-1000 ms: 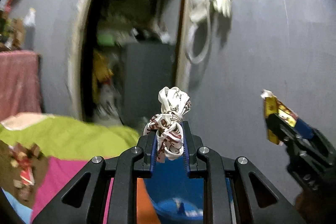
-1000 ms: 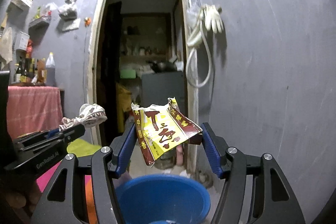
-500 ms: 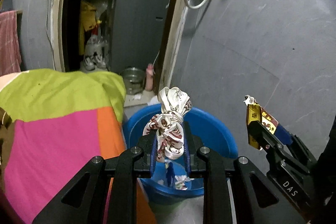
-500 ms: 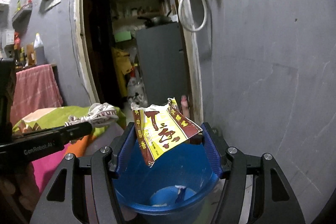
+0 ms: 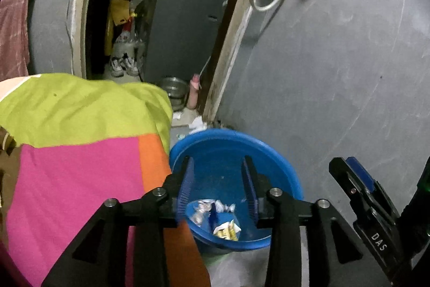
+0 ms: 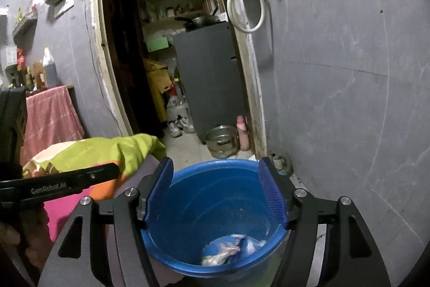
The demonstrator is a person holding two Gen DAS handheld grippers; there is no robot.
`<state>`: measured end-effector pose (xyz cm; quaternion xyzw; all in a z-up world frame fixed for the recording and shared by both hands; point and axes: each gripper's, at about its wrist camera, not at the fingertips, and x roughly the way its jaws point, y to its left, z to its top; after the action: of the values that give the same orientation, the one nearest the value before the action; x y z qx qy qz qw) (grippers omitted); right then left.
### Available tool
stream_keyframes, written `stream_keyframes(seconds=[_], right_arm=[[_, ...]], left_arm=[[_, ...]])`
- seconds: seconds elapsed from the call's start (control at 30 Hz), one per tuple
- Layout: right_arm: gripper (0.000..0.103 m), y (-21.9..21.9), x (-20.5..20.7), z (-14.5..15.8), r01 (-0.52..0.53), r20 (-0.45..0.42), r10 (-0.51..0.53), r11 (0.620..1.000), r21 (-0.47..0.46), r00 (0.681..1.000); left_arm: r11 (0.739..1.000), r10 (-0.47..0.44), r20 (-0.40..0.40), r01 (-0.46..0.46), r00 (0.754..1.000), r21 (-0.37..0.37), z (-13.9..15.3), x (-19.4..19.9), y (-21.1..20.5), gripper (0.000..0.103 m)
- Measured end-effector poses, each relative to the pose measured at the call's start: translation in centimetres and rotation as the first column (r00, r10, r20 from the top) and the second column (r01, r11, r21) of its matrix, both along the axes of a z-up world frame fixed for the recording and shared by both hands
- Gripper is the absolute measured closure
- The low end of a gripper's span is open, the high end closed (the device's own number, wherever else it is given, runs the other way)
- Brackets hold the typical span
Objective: Collect trash
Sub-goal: 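Carry both items over the blue basin and open both tools to drop them, then move both tools back over the remaining trash on the bed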
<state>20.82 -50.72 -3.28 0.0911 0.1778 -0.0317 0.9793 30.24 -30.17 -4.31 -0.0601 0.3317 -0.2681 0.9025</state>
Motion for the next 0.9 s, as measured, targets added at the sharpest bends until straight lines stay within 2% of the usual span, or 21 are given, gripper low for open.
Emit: stream_keyframes(seconds=[0.07,0.13,0.27,0.37,0.43,0.47,0.57,0.63,0.67,0.77,0.9], right_arm=[[0.027,0.4,-0.4,1.0,0.003,0.026,-0.003,1.000,-0.011,1.000],[0.025,1.0,-1.0,2.5,0.009,0.059,-0.007,1.000,-0.029,0.998],[0.015,2.6,-2.3,5.6,0.006,0.132,0.002,0.998,-0.061,0.991],[0.007,4.1,-3.2,7.6,-0.007,0.180,0.022,0.997,-0.083,0.983],[0.001,5.3,-3.8,8.9,-0.024,0.215,0.041,0.996,-0.084,0.976],[0.000,5.7,-4.0,9.3,-0.030,0.229,0.048,0.996,-0.084,0.972],[0.000,7.9,-4.4,10.9,-0.058,0.267,0.081,0.994,-0.091,0.960],[0.000,9.2,-4.6,11.6,-0.070,0.285,0.094,0.993,-0.096,0.954],[0.000,9.8,-4.8,11.9,-0.075,0.294,0.101,0.992,-0.098,0.951],[0.000,12.0,-5.4,12.7,-0.093,0.321,0.125,0.989,-0.112,0.939],[0.000,15.0,-6.2,13.4,-0.116,0.357,0.160,0.983,-0.141,0.920]], left_arm=[[1.000,0.009,0.030,-0.009,1.000,-0.020,1.2,-0.6,0.8,0.067],[0.999,0.020,0.063,-0.018,0.998,-0.038,2.6,-1.3,1.8,0.067],[0.995,0.055,0.143,-0.043,0.988,-0.088,5.6,-2.9,4.4,0.052],[0.991,0.086,0.186,-0.065,0.979,-0.116,7.6,-3.9,6.8,0.048],[0.987,0.114,0.216,-0.086,0.970,-0.135,9.0,-4.7,8.9,0.036],[0.985,0.127,0.229,-0.095,0.965,-0.145,9.5,-4.9,9.7,0.024],[0.978,0.169,0.279,-0.126,0.945,-0.164,10.9,-6.5,12.5,0.020],[0.976,0.197,0.304,-0.157,0.932,-0.150,11.5,-7.4,14.1,0.013],[0.972,0.222,0.319,-0.181,0.922,-0.153,11.8,-7.9,15.2,0.004],[0.959,0.275,0.352,-0.226,0.895,-0.173,12.3,-9.4,18.2,0.003],[0.946,0.322,0.389,-0.280,0.863,-0.162,12.7,-10.9,21.8,0.003]])
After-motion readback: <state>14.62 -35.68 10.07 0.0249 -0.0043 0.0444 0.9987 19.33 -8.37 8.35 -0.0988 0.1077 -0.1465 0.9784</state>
